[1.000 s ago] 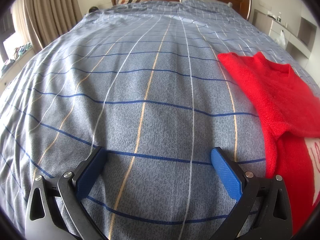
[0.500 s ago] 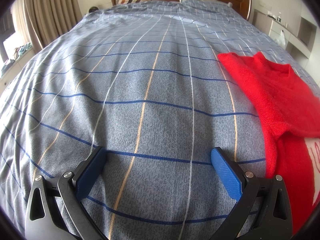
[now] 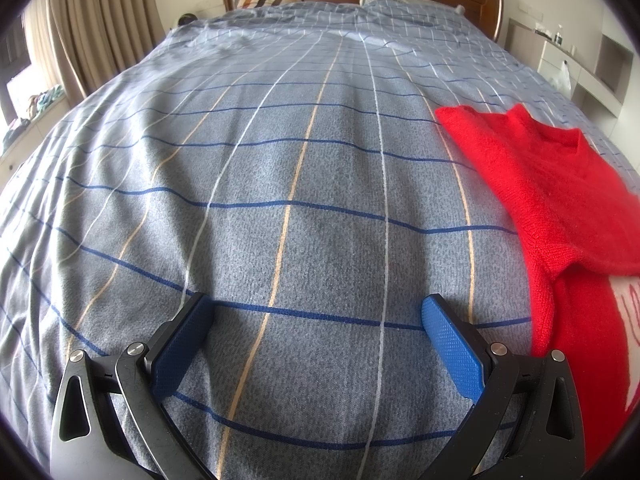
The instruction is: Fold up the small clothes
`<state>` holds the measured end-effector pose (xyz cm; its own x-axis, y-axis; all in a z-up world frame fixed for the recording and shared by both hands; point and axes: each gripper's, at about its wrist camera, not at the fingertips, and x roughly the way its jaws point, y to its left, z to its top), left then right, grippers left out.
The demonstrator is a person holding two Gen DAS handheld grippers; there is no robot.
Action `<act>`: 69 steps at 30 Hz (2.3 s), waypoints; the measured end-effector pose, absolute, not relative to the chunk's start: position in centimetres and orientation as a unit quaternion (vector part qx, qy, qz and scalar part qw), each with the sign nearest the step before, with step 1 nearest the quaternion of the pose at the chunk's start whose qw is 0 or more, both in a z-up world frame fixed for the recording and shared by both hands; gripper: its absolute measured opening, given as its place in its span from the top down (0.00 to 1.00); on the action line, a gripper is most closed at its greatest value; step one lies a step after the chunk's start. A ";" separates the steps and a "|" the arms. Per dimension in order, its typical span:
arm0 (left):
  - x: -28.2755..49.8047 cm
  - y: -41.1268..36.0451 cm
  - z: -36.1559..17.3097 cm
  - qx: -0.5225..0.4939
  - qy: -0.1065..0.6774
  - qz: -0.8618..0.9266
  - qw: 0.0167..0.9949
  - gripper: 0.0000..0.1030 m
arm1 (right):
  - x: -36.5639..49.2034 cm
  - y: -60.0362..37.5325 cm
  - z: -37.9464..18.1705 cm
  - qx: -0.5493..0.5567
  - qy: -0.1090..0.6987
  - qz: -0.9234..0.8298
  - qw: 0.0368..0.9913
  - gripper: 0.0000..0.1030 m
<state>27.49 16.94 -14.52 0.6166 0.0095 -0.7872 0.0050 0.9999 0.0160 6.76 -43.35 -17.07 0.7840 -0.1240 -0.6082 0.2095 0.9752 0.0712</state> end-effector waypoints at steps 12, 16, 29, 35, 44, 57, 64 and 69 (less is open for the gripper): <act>27.5 16.8 -14.6 0.008 0.438 0.001 0.899 0.00 | 6.8 -43.3 -17.1 0.068 0.316 -0.088 0.942 0.14; 27.5 16.8 -14.6 0.008 0.439 0.001 0.899 0.00 | 6.7 -43.4 -17.1 0.069 0.315 -0.088 0.942 0.14; 27.5 16.8 -14.6 0.008 0.438 0.001 0.899 0.00 | 6.6 -43.4 -17.0 0.067 0.315 -0.089 0.943 0.14; 27.5 16.9 -14.6 0.008 0.438 0.001 0.899 0.00 | 6.6 -43.3 -17.0 0.067 0.314 -0.089 0.943 0.14; 27.5 16.9 -14.6 0.008 0.438 0.001 0.899 0.00 | 6.6 -43.4 -17.1 0.068 0.314 -0.089 0.943 0.14; 27.7 16.7 -14.6 0.005 0.441 0.004 0.897 0.00 | 6.9 -43.1 -17.2 0.062 0.321 -0.093 0.940 0.14; 24.2 17.8 -11.5 -0.021 0.454 -0.009 0.891 0.07 | 8.5 -42.0 -15.9 0.025 0.387 -0.096 0.917 0.11; 13.1 17.9 -7.9 -0.068 0.466 -0.124 0.874 0.04 | 4.4 -35.0 -11.0 -0.010 0.395 0.045 0.917 0.11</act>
